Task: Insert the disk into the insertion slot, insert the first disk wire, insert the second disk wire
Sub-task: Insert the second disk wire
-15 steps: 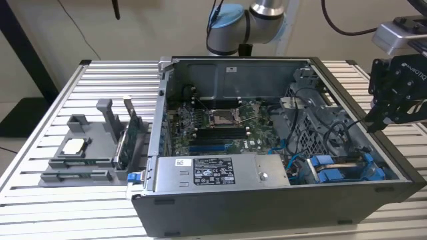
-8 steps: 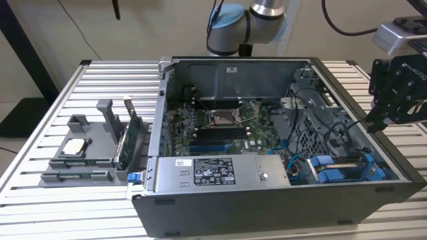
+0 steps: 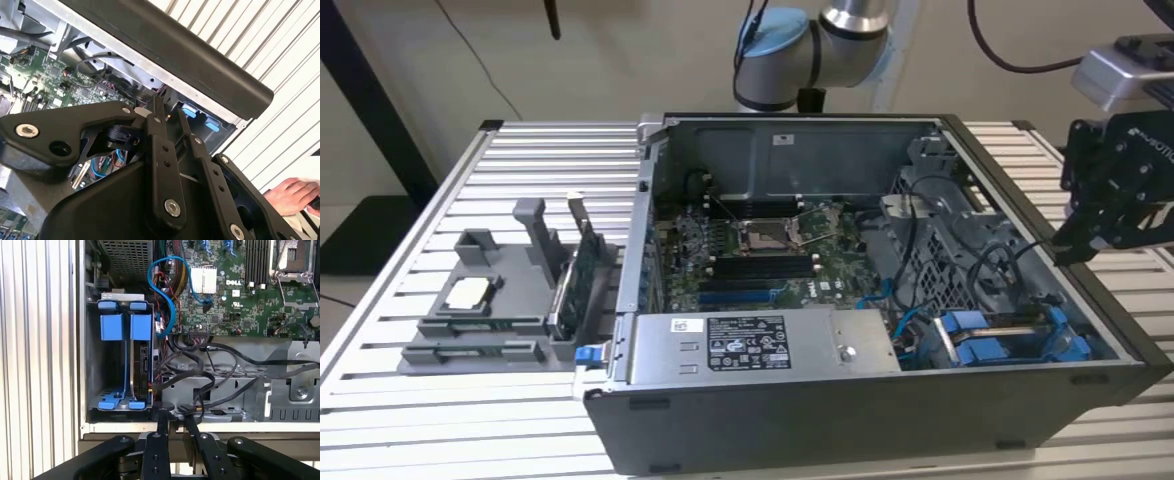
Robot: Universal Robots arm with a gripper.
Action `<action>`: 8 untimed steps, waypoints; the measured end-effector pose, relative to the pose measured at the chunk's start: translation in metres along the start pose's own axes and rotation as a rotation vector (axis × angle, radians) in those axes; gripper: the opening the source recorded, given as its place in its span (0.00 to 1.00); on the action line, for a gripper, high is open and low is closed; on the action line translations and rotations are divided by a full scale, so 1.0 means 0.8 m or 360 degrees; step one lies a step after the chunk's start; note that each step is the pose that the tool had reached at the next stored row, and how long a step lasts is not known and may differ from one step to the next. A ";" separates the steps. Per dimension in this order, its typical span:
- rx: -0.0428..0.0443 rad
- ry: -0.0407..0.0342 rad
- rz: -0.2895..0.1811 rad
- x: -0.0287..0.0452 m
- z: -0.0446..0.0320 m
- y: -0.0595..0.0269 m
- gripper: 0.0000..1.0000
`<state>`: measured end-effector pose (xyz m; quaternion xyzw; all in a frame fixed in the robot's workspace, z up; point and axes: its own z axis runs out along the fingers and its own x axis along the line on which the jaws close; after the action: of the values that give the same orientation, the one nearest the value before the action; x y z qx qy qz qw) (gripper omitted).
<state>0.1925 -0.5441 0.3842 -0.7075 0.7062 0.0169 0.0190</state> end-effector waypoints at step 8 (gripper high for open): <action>-0.0043 0.0001 0.0012 0.0003 0.0048 -0.001 0.27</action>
<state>0.1934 -0.5441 0.3803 -0.7050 0.7086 0.0261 0.0092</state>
